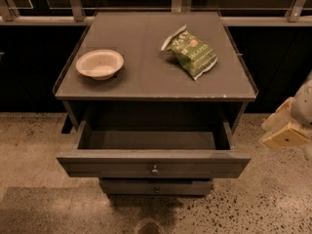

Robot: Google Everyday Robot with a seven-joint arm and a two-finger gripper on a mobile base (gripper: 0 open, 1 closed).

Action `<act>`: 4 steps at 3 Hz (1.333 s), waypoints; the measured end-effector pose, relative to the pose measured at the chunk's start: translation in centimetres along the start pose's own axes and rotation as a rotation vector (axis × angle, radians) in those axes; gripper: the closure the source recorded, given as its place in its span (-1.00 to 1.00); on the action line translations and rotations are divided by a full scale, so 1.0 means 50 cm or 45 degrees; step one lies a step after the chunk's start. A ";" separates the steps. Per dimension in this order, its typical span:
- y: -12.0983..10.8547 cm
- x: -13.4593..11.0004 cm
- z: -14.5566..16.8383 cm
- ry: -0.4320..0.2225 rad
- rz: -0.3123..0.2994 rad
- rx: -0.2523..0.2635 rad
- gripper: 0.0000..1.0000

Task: Close top drawer

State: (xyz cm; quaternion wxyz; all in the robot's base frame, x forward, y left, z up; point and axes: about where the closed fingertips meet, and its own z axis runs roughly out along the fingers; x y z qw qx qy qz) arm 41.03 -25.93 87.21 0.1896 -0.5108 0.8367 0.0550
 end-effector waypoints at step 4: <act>0.078 0.137 0.284 -0.342 0.186 -0.160 1.00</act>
Offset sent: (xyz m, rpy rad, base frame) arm -0.0329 -0.0048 -0.0961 0.1480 -0.0908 -0.0178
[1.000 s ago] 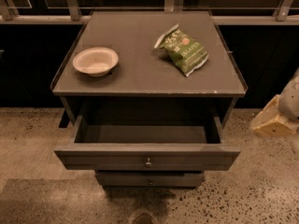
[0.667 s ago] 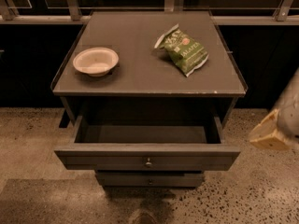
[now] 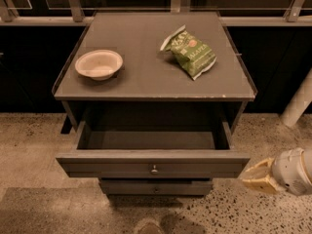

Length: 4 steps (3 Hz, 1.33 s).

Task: Close top drawer

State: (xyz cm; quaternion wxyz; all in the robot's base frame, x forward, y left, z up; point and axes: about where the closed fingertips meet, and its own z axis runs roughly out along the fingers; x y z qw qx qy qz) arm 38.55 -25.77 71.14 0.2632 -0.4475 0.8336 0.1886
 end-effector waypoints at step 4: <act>-0.110 -0.033 0.204 -0.067 -0.132 0.250 1.00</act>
Offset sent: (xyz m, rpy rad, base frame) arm 0.0909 0.0355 -0.0677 0.0252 -0.1777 0.0564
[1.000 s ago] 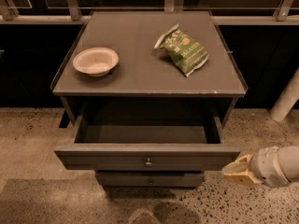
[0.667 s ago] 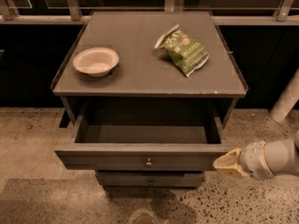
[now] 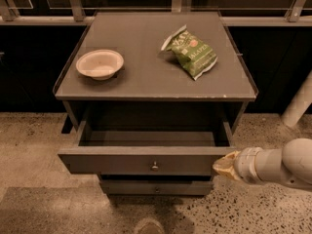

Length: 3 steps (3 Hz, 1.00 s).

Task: Close top drawer

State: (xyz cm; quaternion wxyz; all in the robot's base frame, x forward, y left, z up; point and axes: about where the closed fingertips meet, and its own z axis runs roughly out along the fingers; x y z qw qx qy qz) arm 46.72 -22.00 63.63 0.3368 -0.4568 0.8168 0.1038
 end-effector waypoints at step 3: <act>-0.064 0.003 0.020 -0.040 0.018 0.146 1.00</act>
Offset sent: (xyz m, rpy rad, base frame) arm 0.0151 -0.0087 0.0033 -0.0168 -0.0525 -0.0467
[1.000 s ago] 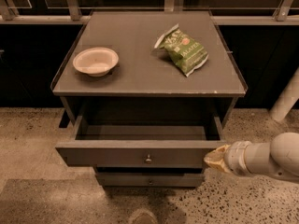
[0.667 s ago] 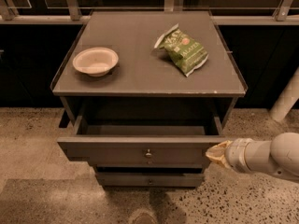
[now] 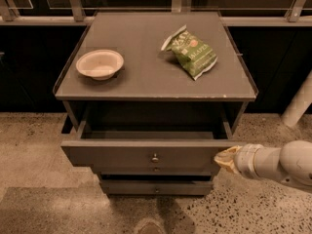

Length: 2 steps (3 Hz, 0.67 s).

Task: Close top drawer

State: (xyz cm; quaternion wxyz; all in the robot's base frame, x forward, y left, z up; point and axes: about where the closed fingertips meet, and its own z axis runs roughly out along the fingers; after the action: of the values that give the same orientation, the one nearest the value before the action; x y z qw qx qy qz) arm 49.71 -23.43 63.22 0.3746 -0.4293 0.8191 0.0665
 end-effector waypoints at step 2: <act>-0.073 0.015 0.058 -0.034 0.027 0.093 1.00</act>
Offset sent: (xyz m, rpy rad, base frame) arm 0.1044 -0.0413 -0.0416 0.0140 -0.1371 -0.1521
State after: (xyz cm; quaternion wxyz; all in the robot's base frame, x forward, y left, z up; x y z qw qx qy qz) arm 53.83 -24.93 61.44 0.4002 -0.4057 0.8204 0.0460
